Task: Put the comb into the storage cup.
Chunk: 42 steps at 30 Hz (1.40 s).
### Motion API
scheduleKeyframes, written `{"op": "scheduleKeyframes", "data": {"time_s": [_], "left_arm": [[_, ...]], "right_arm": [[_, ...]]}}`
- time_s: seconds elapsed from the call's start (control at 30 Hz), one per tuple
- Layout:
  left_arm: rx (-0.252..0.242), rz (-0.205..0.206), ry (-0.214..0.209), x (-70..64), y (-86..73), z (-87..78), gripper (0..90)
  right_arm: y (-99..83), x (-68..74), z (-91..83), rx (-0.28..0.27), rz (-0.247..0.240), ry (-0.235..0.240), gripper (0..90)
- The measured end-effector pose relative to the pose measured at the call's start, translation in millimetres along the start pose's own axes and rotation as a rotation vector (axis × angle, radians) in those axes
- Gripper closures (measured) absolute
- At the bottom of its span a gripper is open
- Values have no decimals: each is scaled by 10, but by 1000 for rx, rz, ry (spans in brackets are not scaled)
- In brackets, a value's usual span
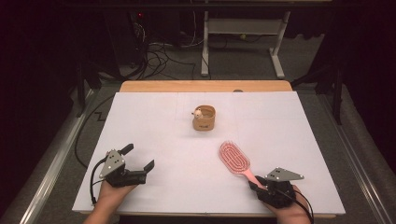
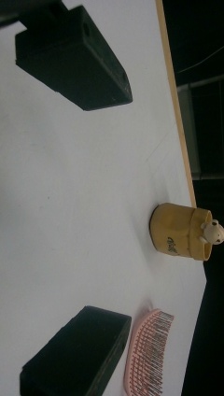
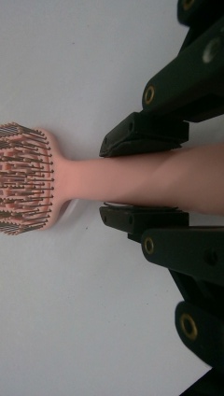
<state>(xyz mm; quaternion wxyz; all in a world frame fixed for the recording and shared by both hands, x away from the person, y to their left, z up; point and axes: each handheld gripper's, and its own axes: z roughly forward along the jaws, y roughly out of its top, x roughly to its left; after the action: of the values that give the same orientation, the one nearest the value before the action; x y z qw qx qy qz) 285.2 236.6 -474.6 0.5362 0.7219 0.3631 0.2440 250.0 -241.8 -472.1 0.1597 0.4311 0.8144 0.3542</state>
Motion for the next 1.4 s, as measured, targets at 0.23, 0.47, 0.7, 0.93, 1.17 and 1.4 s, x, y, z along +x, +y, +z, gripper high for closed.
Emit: {"op": "scheduleKeyframes", "data": {"time_s": [0.23,0.47,0.7,0.93,1.17,1.4], "left_arm": [[-11,-2,7,5,8,-8,23],[-13,6,13,10,7,-12,38],[7,3,13,12,2,-3,35],[10,-4,10,12,6,-7,35],[9,-4,-3,2,5,-1,32],[16,-30,-20,-2,9,-3,34]], "right_arm": [[-6,-9,6,-17,3,42,536],[33,8,-46,-107,-10,31,401],[41,-22,-71,-160,-7,-16,248],[45,-30,-25,-155,14,-66,1],[56,-31,-21,-184,1,-91,0],[83,-52,43,-162,0,-84,0]]}}
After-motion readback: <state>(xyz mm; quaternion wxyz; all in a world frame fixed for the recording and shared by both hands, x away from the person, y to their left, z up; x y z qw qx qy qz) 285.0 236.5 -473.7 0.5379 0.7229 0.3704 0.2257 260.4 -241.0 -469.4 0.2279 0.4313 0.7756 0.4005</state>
